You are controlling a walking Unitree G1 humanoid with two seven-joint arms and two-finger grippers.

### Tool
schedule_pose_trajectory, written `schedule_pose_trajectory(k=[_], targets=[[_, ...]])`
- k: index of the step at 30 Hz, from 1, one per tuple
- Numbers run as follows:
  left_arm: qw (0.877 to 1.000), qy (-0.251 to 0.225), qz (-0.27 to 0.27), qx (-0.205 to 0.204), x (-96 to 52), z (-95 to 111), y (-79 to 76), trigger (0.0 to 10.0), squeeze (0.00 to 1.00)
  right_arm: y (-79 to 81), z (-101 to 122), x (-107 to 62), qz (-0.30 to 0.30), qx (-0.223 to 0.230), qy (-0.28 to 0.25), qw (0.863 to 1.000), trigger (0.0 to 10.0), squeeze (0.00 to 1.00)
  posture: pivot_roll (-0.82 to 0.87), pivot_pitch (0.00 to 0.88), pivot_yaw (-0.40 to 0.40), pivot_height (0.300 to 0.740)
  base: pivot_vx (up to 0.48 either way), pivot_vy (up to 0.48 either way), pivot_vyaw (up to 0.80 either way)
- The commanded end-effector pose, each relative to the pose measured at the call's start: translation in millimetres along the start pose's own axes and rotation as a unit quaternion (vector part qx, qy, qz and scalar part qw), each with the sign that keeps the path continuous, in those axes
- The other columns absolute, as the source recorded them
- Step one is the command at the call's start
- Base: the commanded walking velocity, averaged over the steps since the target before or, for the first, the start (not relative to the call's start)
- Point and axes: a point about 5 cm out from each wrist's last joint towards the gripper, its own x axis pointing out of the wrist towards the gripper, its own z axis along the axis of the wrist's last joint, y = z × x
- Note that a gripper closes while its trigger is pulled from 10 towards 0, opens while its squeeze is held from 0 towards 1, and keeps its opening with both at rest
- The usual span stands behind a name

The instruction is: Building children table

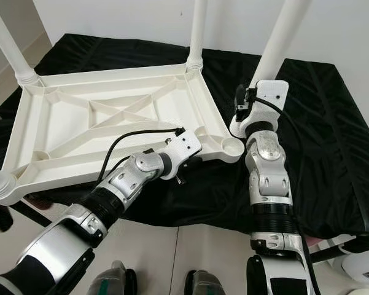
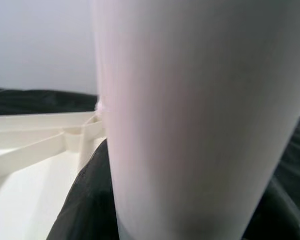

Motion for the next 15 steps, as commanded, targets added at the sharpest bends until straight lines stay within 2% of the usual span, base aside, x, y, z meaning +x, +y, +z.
schedule_pose_trajectory(k=[1,6,9,15], targets=[[1.0,0.007,0.0,0.009,-2.3,-3,0.3,10.0,0.0,1.3,-2,0.2,0.011,0.007,0.005,1.0,10.0,0.0,-0.01,0.028,-0.011,0.74,0.0,0.0,0.0],[1.0,0.008,-0.001,0.008,-3.9,-4,-0.2,10.0,0.0,2.7,-6,-1.1,0.037,0.011,0.015,0.999,10.0,0.0,-0.01,0.03,-0.015,0.74,0.0,0.0,0.0],[1.0,0.007,-0.007,0.011,-6.2,-5,-2.2,10.0,0.0,2.4,-12,-8.5,0.072,-0.006,0.027,0.997,10.0,0.0,-0.01,0.037,-0.018,0.74,0.0,0.0,0.0],[1.0,0.011,-0.005,0.015,-6.1,-5,-1.5,10.0,0.0,3.6,-12,-17.2,0.112,-0.01,0.032,0.993,10.0,0.0,-0.02,0.043,-0.019,0.74,0.0,0.0,0.0]])
